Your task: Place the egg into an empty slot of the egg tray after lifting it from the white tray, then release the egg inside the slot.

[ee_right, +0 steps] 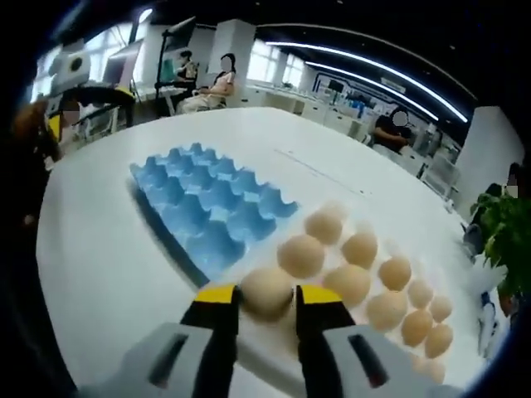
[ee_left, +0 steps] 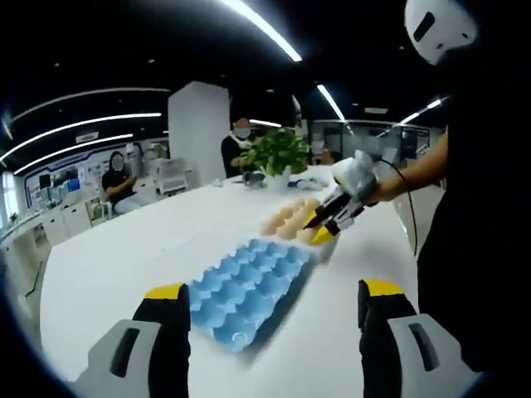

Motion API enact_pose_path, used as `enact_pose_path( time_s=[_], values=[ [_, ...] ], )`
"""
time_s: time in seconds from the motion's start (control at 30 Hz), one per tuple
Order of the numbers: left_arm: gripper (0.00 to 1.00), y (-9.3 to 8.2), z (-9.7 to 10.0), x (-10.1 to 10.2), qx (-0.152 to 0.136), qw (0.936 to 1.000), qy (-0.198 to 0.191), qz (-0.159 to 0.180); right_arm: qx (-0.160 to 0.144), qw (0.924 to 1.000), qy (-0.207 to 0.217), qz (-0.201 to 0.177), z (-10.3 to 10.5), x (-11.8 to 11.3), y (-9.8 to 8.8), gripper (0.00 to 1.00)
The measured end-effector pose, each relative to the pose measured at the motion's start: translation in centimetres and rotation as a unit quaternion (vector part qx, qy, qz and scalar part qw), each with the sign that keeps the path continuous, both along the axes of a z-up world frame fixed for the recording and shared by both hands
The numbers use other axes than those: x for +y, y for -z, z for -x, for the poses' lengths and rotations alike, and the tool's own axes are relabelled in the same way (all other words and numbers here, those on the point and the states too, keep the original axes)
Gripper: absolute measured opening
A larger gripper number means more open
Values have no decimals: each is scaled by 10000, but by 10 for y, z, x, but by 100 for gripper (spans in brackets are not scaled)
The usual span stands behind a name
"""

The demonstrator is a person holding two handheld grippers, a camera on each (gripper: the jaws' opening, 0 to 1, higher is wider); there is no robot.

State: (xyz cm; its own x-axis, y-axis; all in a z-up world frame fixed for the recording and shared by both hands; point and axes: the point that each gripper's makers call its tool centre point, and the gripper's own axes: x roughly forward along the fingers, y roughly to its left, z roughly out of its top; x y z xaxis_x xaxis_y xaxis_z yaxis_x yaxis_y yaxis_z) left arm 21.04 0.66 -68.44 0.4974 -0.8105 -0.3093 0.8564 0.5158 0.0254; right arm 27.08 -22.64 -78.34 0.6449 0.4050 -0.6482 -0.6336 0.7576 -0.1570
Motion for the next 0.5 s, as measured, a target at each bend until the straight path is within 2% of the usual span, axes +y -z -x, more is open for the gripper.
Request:
enact_pose_path(
  time_s=[0.13, 0.23, 0.37, 0.4, 0.5],
  values=[
    [83, -1, -5, 4, 11, 9999, -93, 134, 110, 9998, -113, 138, -2, 0, 0, 26],
    [84, 5, -6, 6, 77, 9999, -88, 73, 169, 9995, -187, 177, -2, 0, 1, 26],
    [90, 10, -6, 7, 218, 9997, -102, 98, 73, 9997, -223, 104, 1, 0, 1, 25],
    [92, 17, -9, 7, 256, 9996, -151, 36, -34, 9998, -182, 57, 2, -1, 0, 25],
    [96, 26, -9, 9, 283, 9993, -198, -153, -36, 9999, -142, -12, 1, 0, -1, 24]
  ],
)
